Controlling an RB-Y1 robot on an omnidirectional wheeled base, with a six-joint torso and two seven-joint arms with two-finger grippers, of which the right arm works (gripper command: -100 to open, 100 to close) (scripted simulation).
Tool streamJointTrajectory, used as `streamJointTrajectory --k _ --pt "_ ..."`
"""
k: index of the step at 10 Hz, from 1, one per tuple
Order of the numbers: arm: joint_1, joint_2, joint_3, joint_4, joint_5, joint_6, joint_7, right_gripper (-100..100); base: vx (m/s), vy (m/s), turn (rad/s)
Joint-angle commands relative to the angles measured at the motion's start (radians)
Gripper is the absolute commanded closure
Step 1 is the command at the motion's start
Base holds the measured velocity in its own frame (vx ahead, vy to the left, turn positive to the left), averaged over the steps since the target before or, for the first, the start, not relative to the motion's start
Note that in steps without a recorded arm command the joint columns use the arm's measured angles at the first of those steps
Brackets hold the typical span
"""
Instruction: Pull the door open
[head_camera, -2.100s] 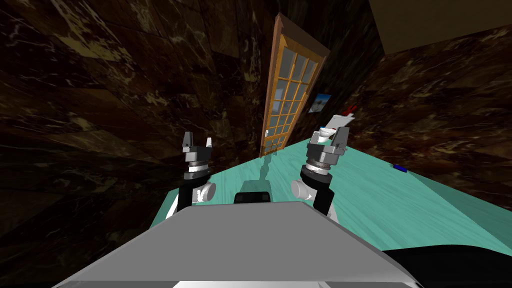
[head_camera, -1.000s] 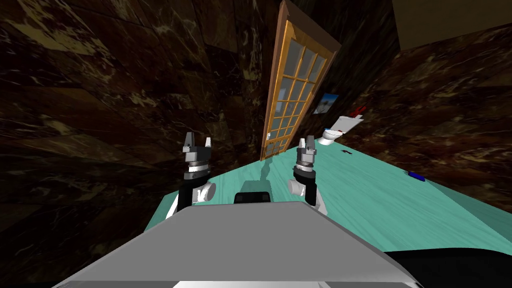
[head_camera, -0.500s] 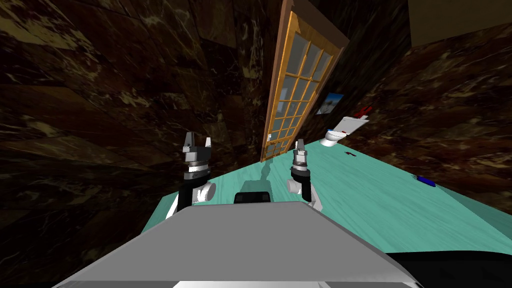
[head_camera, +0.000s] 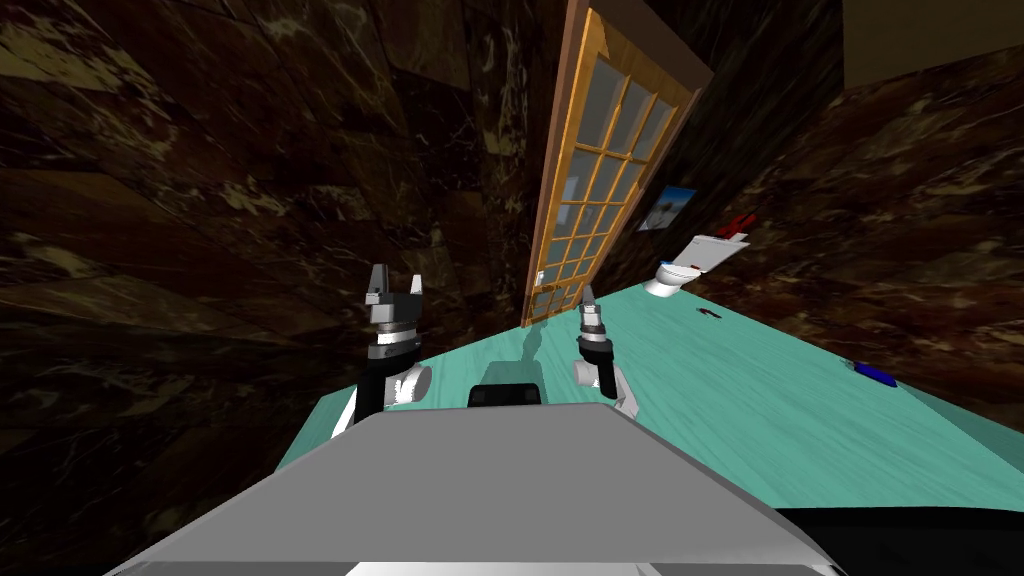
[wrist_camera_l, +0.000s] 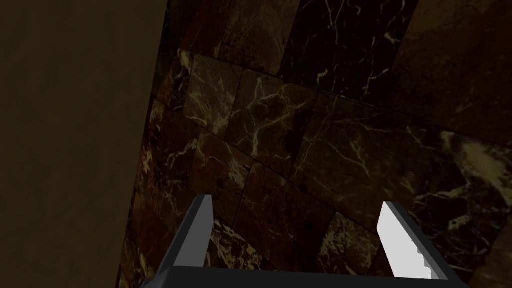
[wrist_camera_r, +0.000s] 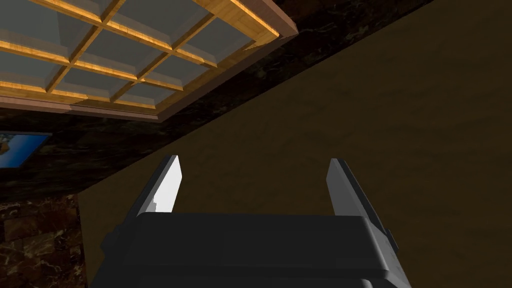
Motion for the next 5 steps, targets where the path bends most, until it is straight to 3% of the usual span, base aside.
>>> streamJointTrajectory --k 1,5 --pt "-0.016 -0.005 -0.001 0.050 0.017 -0.010 0.032 -100 0.104 -0.051 0.033" --pt "-0.054 -0.025 -0.010 0.184 0.054 -0.041 0.103 -100 0.104 -0.038 0.040"
